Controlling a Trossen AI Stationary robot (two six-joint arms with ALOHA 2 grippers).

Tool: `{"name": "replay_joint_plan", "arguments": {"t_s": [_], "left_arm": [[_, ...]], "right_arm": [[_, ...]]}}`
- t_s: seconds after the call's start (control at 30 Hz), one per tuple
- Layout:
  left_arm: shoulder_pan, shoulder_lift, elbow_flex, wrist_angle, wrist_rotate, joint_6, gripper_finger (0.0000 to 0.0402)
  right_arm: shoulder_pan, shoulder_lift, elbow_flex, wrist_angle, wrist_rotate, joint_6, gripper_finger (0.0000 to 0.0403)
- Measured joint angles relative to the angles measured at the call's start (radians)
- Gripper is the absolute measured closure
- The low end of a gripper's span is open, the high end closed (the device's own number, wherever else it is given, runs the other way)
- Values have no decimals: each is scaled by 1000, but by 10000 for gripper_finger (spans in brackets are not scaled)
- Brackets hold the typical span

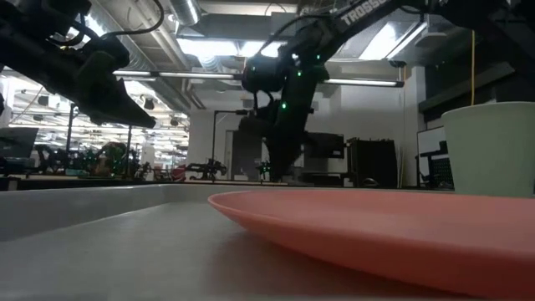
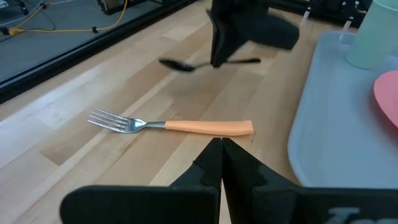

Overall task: Pick and place plate/cup/fork/spoon on tray
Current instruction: Put the black spoon on the gray serving tray to the right of the pink plate

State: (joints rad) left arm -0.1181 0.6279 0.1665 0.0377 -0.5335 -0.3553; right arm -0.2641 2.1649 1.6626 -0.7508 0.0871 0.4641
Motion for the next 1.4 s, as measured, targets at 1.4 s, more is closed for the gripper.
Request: {"name": "replay_joint_plan", "arguments": {"t_s": [1.4], "left_arm": [[0,0,0,0,0,0,401]], "right_arm": [[668,-56,10,289,255,1169,399]]}}
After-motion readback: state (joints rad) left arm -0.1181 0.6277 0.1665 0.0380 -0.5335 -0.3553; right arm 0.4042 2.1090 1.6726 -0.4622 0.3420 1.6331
